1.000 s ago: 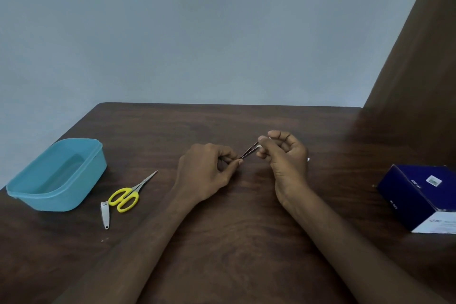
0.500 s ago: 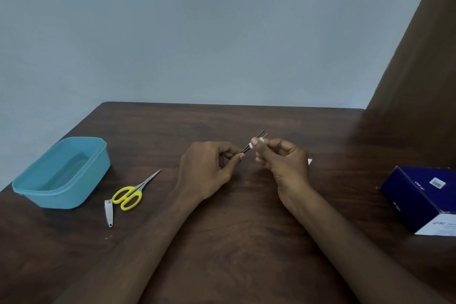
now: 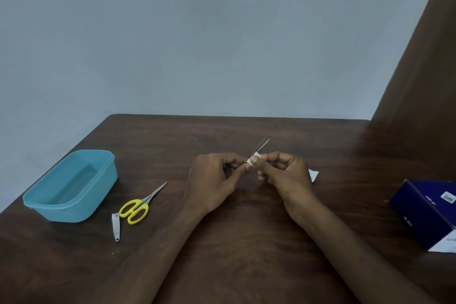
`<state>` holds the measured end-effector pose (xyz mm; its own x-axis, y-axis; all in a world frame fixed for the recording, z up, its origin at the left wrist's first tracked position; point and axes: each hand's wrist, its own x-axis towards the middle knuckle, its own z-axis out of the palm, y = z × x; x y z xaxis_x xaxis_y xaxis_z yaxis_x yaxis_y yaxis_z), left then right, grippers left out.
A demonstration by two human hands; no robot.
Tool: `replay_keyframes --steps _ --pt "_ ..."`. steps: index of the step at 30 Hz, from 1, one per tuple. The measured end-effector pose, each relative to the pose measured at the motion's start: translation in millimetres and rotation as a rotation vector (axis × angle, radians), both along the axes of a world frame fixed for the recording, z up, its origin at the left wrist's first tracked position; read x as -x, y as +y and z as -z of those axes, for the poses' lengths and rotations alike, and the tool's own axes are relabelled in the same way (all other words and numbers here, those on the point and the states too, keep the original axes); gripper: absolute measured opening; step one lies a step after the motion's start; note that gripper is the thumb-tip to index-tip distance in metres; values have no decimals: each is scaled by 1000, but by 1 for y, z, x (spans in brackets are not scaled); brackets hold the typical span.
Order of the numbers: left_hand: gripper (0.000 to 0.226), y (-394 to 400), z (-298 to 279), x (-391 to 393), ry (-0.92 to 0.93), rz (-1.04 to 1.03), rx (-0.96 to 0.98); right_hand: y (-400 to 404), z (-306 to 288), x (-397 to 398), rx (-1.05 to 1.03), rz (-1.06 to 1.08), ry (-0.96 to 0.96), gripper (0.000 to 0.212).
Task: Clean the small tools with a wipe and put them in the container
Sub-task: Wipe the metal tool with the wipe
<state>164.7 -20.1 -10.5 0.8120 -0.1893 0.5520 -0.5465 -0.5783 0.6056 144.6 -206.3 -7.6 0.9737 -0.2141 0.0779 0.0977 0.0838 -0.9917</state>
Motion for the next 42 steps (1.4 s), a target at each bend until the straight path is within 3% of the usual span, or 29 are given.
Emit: replay_keyframes --steps 3,8,12,17,22,26,31,37,42 --pt "10 -1 1 -1 19 22 20 -2 -1 -3 -88 80 -21 11" --pt "7 1 -2 -1 76 38 90 1 -2 2 101 -19 -62 14" --pt "6 0 -3 0 114 89 109 -2 -1 -3 -37 105 -74 12" --pt "11 0 -5 2 133 106 140 -1 -4 2 150 -35 -75 15" --pt "11 1 -5 2 148 140 144 -4 -2 -3 17 95 -89 11" --pt "12 1 -5 1 137 124 145 0 -4 2 149 -26 -93 13" --pt "10 1 -5 1 171 155 151 -4 -4 -2 -6 101 -100 14" --pt "13 2 -6 1 152 137 154 -3 -4 0 141 -10 -84 15" --pt "14 1 -4 -1 169 126 133 -11 -2 -10 -142 181 -104 12"
